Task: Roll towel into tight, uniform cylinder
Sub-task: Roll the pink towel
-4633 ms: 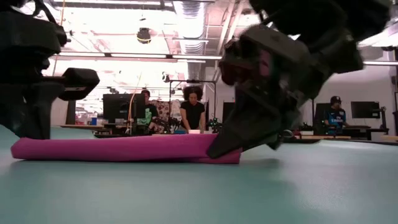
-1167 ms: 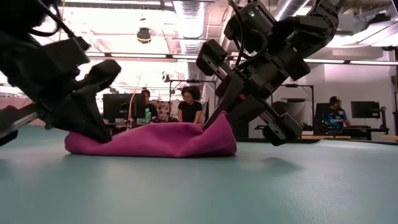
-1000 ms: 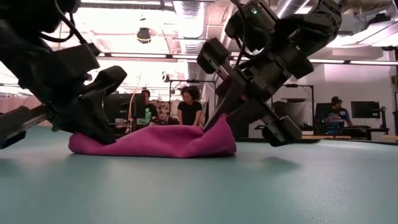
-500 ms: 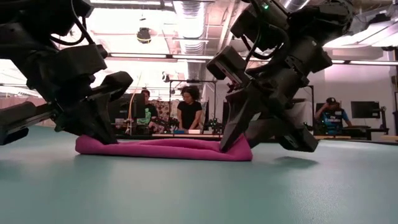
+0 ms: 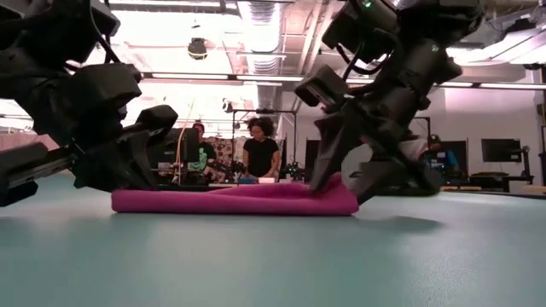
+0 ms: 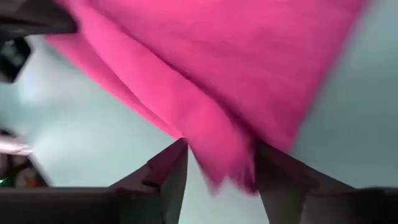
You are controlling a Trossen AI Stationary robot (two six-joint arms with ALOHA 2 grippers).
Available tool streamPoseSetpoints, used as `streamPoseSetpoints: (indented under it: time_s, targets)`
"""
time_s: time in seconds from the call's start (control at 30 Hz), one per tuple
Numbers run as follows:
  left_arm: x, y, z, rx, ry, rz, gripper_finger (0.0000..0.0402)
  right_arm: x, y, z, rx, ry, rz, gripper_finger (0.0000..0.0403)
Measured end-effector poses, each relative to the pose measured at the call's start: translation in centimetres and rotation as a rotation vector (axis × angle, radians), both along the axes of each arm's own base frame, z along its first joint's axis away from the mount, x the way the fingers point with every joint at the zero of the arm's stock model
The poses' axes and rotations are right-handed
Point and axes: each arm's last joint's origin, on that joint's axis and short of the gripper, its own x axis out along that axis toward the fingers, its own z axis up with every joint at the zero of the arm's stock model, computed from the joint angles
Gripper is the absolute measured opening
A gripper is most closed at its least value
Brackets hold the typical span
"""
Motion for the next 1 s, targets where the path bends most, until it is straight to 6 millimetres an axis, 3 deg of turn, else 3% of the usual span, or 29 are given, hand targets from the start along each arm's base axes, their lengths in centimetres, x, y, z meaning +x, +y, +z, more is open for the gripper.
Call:
streamPoseSetpoints:
  time_s: [0.27,0.5,0.77,1.0]
  targets:
    - [-0.1,0.1,-0.1,0.025,-0.003,0.003,0.0,-1.9,-0.1,2.5,-0.222,0.002,-0.039,0.0211]
    - [-0.1,0.2,-0.1,0.039,-0.012,0.031,0.0,-0.7,2.1,4.0,-0.457,-0.243,0.061,0.018]
    - [-0.2,0.2,-0.1,0.031,-0.014,0.061,0.0,-0.2,4.1,1.3,-0.537,-0.231,0.112,0.0125]
    - [-0.1,0.2,0.0,0.039,-0.021,0.078,0.0,0.5,4.3,-2.0,-0.536,-0.171,0.081,0.0101]
